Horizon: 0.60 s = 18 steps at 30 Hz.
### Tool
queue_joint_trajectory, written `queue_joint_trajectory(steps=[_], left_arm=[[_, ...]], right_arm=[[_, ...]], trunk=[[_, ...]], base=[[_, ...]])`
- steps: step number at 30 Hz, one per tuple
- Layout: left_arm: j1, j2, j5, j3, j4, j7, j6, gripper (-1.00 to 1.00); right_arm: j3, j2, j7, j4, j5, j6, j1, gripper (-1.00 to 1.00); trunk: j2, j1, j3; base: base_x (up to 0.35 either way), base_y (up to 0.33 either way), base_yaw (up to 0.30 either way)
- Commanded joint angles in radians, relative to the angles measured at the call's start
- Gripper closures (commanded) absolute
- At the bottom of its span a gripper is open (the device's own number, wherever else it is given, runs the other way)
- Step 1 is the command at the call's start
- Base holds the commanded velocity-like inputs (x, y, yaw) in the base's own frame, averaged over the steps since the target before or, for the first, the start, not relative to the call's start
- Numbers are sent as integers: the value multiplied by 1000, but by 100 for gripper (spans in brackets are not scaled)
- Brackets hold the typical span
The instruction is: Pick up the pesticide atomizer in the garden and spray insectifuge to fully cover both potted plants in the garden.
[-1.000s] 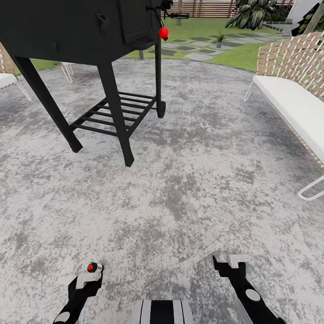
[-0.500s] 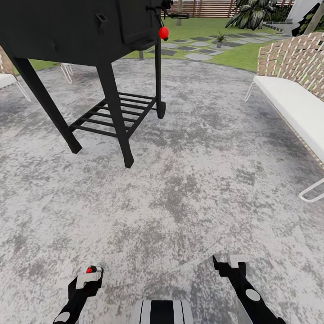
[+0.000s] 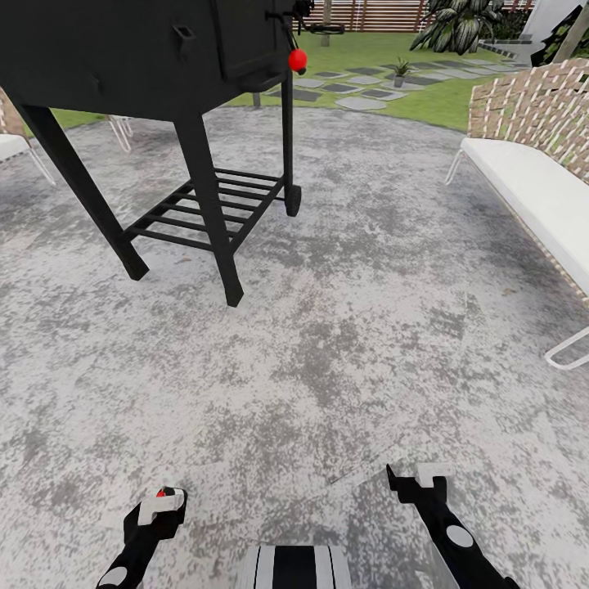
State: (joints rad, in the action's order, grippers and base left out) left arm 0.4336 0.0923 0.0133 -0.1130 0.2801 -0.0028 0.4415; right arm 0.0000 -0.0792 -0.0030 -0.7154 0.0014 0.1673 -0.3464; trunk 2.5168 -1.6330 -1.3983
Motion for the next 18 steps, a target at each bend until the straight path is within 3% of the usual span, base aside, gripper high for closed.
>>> queue_joint_trajectory(steps=[1,18], left_arm=[[0,0,1,-3,-1,0,3,-100],[0,0,1,-3,1,0,3,-100]], right_arm=[[0,0,-1,1,0,3,0,-100],[0,0,0,1,0,3,0,-100]], trunk=[[0,0,-1],[0,0,-1]], base=[[0,0,0],[18,0,0]])
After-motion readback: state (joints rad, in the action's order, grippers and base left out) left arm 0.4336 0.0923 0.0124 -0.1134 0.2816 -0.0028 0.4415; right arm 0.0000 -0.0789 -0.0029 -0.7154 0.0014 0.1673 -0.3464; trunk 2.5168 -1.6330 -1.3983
